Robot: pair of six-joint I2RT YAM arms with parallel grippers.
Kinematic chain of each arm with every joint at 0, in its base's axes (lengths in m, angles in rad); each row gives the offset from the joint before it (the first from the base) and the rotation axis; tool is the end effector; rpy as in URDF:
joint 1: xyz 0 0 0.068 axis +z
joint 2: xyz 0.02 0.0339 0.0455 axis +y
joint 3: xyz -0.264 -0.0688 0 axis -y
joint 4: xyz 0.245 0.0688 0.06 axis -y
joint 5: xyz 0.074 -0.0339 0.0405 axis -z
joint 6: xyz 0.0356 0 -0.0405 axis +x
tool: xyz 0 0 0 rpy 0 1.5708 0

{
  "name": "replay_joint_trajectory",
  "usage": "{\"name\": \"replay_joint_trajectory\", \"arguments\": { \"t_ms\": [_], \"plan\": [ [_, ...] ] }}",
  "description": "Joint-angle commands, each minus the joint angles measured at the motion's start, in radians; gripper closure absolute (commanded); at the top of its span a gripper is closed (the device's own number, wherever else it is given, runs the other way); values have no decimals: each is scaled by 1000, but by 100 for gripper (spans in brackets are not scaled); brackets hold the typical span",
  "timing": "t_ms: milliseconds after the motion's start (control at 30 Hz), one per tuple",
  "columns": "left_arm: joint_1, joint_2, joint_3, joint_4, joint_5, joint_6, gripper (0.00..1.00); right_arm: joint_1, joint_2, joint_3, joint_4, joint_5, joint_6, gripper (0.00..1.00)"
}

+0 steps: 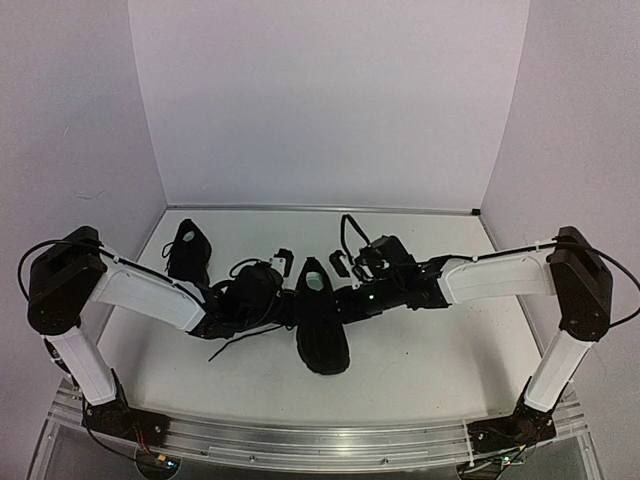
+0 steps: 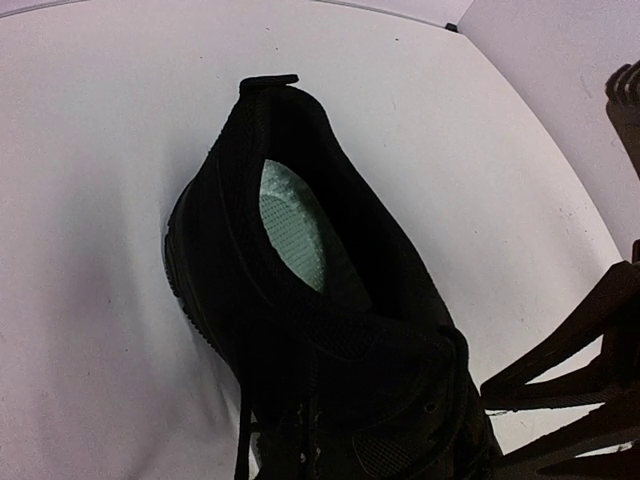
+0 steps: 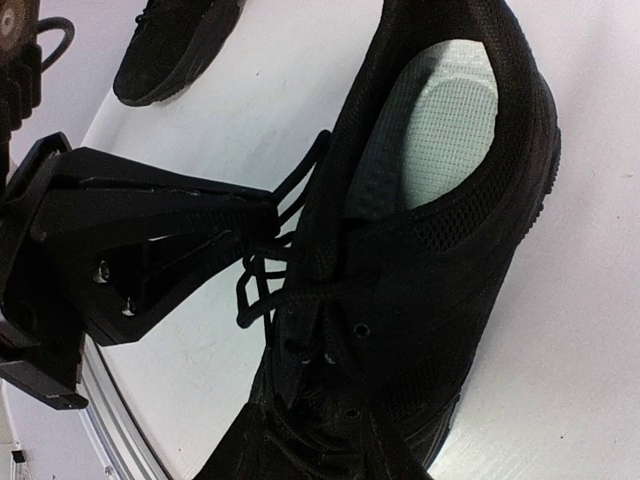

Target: Tie the shoes

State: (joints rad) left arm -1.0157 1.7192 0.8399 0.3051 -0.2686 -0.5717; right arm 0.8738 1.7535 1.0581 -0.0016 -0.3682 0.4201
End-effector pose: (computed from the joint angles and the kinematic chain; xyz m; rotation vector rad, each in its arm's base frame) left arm 0.1938 -0.2945 0.1653 0.3245 2.1677 -0.6408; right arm 0.2320 0.2971 0.1934 -0.7580 2.3375 1.0529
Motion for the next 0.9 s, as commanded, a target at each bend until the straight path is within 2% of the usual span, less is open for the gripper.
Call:
{"name": "replay_joint_trajectory", "arguments": {
  "t_ms": [0, 267, 433, 633, 867],
  "plan": [
    [-3, -60, -9, 9, 56, -47, 100, 25, 1, -3, 12, -26, -32, 69],
    [-3, -123, 2, -65, 58, -65, 100, 30, -13, -9, 11, -31, -41, 69],
    [-3, -98, 39, -118, 83, -68, 100, 31, 13, 3, 13, -36, -46, 69],
    [-3, -78, 49, -109, 101, -75, 100, 35, 35, 21, 23, -74, -55, 59],
    [-3, -83, 50, -105, 105, -77, 100, 46, 70, 45, 31, -118, -73, 57]
  ]
}}
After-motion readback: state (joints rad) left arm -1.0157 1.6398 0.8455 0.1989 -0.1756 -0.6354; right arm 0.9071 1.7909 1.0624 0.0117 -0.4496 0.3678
